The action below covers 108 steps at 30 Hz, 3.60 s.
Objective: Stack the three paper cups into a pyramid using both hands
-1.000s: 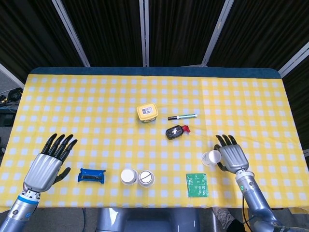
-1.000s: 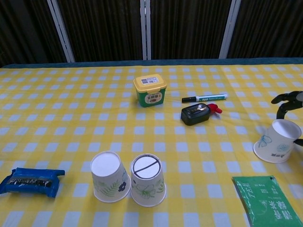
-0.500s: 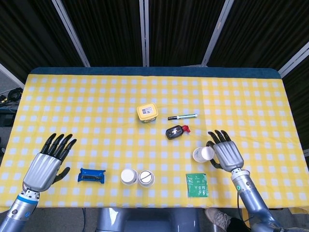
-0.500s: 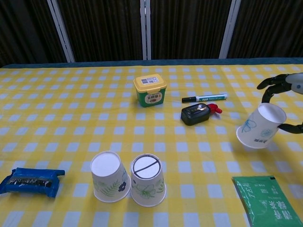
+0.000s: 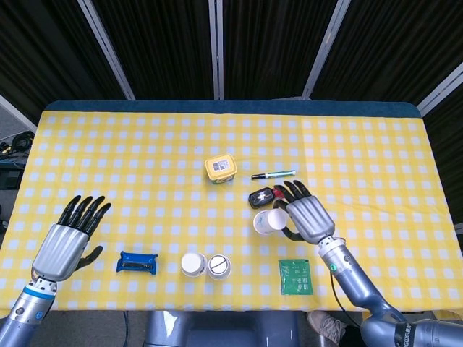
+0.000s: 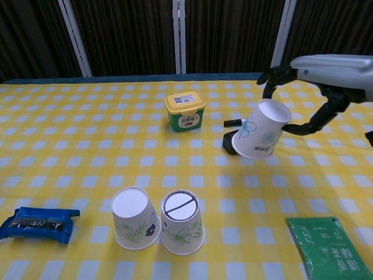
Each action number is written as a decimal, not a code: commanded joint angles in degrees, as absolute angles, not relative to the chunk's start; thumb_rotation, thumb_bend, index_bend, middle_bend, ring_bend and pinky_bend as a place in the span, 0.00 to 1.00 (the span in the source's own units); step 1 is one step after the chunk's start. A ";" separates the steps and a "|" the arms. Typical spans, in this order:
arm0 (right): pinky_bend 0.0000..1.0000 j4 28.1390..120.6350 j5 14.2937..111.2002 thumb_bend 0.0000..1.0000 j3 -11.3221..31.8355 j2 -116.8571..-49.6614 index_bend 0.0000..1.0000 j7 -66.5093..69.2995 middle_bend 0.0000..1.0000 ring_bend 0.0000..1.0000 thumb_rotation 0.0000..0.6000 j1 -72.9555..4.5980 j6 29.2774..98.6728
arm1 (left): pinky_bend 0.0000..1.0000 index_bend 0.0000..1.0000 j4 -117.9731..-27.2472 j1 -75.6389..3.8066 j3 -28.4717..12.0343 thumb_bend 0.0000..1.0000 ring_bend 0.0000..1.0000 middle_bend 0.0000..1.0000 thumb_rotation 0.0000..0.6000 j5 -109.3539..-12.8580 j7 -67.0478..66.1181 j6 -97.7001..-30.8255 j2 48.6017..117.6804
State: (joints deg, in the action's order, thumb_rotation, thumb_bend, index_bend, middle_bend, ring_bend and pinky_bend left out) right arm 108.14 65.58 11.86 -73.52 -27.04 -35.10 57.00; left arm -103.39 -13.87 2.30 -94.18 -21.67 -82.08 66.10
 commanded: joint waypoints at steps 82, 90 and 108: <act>0.00 117.77 60.44 0.19 5.38 -84.55 0.34 -38.72 0.00 0.00 1.00 -47.91 61.68 | 0.00 0.00 -102.56 -15.43 0.91 0.27 0.00 0.00 1.00 -94.27 -14.37 -77.43 64.01; 0.00 119.24 59.81 0.19 4.84 -84.08 0.31 -42.64 0.00 0.00 1.00 -47.48 64.77 | 0.00 0.00 -102.58 -14.87 0.73 0.27 0.00 0.00 1.00 -94.27 -14.63 -78.48 63.97; 0.00 109.23 74.80 0.17 -5.86 -67.62 0.10 -22.81 0.00 0.00 1.00 -28.49 81.68 | 0.00 0.00 -98.83 -12.27 0.60 0.27 0.00 0.00 1.00 -90.76 -15.69 -80.30 65.50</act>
State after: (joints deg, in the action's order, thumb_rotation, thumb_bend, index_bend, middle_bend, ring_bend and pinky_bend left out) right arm 113.56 71.03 -3.31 -70.74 -28.83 -33.07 78.06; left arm -99.05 -12.42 0.61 -90.94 -15.73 -80.21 65.35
